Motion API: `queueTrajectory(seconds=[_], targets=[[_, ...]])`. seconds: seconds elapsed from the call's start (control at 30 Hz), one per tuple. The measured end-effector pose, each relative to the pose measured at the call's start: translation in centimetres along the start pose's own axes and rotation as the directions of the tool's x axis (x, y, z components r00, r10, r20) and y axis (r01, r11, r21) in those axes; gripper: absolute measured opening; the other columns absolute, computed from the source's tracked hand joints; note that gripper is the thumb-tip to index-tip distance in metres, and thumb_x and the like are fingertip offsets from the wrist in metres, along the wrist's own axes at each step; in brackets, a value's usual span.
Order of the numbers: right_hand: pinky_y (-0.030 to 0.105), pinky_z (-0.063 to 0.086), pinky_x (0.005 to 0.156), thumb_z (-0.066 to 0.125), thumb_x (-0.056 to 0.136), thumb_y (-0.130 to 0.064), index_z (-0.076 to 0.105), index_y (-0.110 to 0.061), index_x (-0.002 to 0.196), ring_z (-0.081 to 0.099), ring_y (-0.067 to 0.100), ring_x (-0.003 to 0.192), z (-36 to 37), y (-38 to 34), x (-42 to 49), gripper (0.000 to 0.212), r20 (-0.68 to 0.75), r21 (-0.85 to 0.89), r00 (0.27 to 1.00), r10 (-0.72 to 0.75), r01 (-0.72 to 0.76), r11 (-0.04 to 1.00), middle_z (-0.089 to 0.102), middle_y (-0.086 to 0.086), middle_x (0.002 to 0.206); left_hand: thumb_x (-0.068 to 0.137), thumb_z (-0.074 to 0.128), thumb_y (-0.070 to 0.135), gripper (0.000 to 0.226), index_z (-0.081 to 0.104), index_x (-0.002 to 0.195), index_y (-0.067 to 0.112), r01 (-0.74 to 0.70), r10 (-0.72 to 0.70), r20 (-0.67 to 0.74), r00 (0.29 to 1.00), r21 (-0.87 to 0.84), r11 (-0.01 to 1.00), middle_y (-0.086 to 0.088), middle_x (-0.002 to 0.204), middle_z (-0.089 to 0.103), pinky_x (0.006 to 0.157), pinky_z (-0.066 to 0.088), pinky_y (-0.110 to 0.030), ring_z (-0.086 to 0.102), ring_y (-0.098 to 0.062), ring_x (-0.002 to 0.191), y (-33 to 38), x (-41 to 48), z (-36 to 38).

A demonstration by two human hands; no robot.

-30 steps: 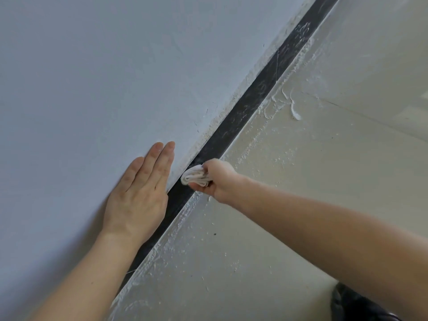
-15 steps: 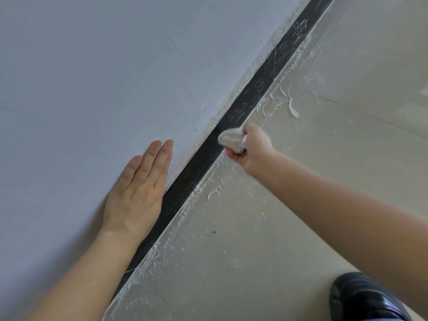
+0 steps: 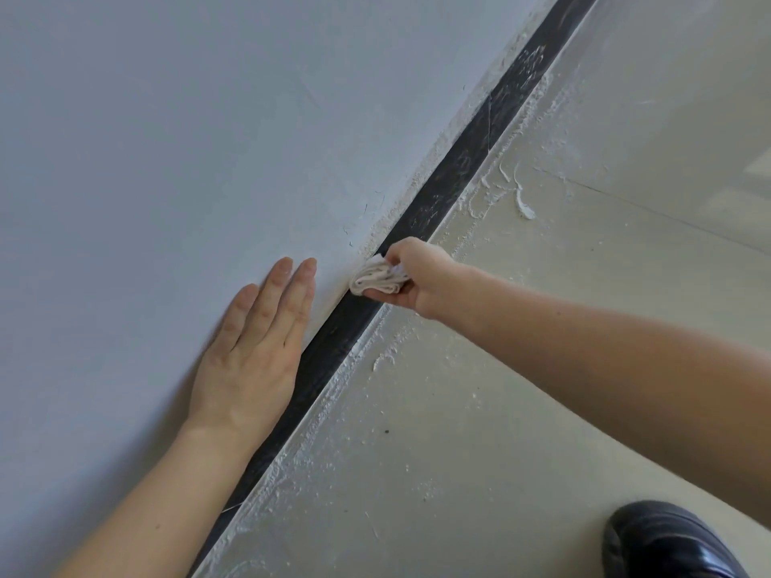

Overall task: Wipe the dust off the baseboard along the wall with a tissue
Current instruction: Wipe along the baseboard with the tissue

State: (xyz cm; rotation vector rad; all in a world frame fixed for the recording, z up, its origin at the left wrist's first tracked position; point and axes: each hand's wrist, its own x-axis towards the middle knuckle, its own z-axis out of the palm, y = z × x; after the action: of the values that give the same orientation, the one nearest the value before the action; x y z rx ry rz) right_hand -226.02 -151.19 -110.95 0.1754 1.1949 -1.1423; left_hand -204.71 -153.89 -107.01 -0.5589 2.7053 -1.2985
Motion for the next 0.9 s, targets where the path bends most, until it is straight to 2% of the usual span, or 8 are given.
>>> queueTrajectory(seconds=[0.13,0.23,0.3,0.4,0.57,0.67,0.8,0.9], targets=[[0.029,0.061,0.06,0.046,0.092,-0.001,0.054,0.001,0.118,0.064,0.025,0.091,-2.2,-4.0,1.0,0.027,-0.12,0.079,0.981,-0.151,0.161,0.984,0.058,0.019,0.124,0.088,0.029,0.009,0.063,0.015,0.149,0.002,-0.044,0.045,-0.033,0.998,0.026,0.999,-0.009,0.159,0.005,0.116,-0.002,-0.039,0.005,-0.027,0.145,-0.6,3.2,-0.4],[0.028,0.058,0.055,0.042,0.095,0.0,0.051,0.006,0.126,0.067,0.021,0.064,-4.5,-6.1,1.3,0.033,-0.172,0.29,0.968,-0.181,0.226,0.93,0.069,0.02,0.098,0.09,0.025,0.009,0.059,0.018,0.148,0.001,-0.067,0.068,-0.066,0.995,0.016,0.998,-0.011,0.158,0.009,0.117,0.001,-0.04,0.007,-0.026,0.145,-0.7,6.1,-0.9],[0.029,0.059,0.052,0.041,0.095,-0.003,0.047,0.005,0.131,0.067,0.022,0.067,-5.6,-5.7,1.3,0.038,-0.225,0.337,0.955,-0.194,0.263,0.904,0.066,0.018,0.09,0.09,0.019,0.008,0.058,0.017,0.148,0.0,-0.086,0.088,-0.082,0.993,0.018,0.996,-0.012,0.158,0.009,0.116,0.001,-0.04,0.005,-0.026,0.145,-0.5,7.9,-1.1],[0.034,0.061,0.06,0.048,0.092,-0.008,0.053,-0.003,0.121,0.067,0.03,0.092,-5.7,-1.9,1.7,0.03,-0.21,0.235,0.977,-0.047,0.097,0.967,0.061,0.021,0.114,0.091,0.011,0.009,0.059,0.004,0.148,-0.001,-0.113,0.116,-0.059,0.992,0.054,0.992,-0.015,0.158,-0.004,0.114,-0.01,-0.042,-0.004,-0.029,0.145,-0.1,9.9,-1.2],[0.036,0.06,0.067,0.055,0.092,-0.005,0.057,0.001,0.108,0.068,0.031,0.087,-2.9,1.9,2.5,0.018,0.002,0.036,0.993,0.118,-0.118,0.992,0.065,0.023,0.105,0.093,0.023,0.019,0.063,0.001,0.149,0.0,-0.099,0.104,-0.049,0.993,0.088,0.991,-0.016,0.157,-0.007,0.114,-0.012,-0.042,-0.006,-0.028,0.145,0.1,10.7,-0.8],[0.029,0.06,0.068,0.05,0.095,-0.008,0.055,-0.001,0.113,0.064,0.025,0.094,-3.4,-0.8,4.2,0.019,-0.066,0.07,0.997,0.045,-0.04,0.997,0.059,0.021,0.121,0.094,0.023,0.016,0.06,0.008,0.149,-0.001,-0.082,0.086,-0.061,0.994,0.062,0.995,-0.015,0.158,-0.001,0.116,-0.007,-0.039,-0.001,-0.028,0.145,0.1,10.6,-0.5],[0.02,0.052,0.04,0.042,0.096,-0.011,0.04,-0.003,0.139,0.06,0.028,0.11,-5.1,-5.1,6.2,0.044,-0.173,0.038,0.974,-0.15,0.158,0.987,0.048,0.015,0.138,0.095,0.012,0.018,0.057,0.011,0.148,-0.002,-0.077,0.08,-0.054,0.995,0.063,0.995,-0.015,0.158,0.004,0.118,-0.004,-0.038,0.003,-0.029,0.145,0.2,10.5,-0.4],[0.02,0.052,0.041,0.043,0.096,-0.011,0.039,-0.003,0.14,0.062,0.022,0.092,-6.7,-7.4,6.9,0.045,-0.244,0.065,0.942,-0.231,0.254,0.965,0.048,0.016,0.138,0.094,0.02,0.019,0.058,0.016,0.148,-0.002,-0.065,0.067,-0.07,0.995,0.033,0.997,-0.014,0.157,0.01,0.118,-0.001,-0.037,0.009,-0.028,0.145,0.2,10.6,-0.4]])
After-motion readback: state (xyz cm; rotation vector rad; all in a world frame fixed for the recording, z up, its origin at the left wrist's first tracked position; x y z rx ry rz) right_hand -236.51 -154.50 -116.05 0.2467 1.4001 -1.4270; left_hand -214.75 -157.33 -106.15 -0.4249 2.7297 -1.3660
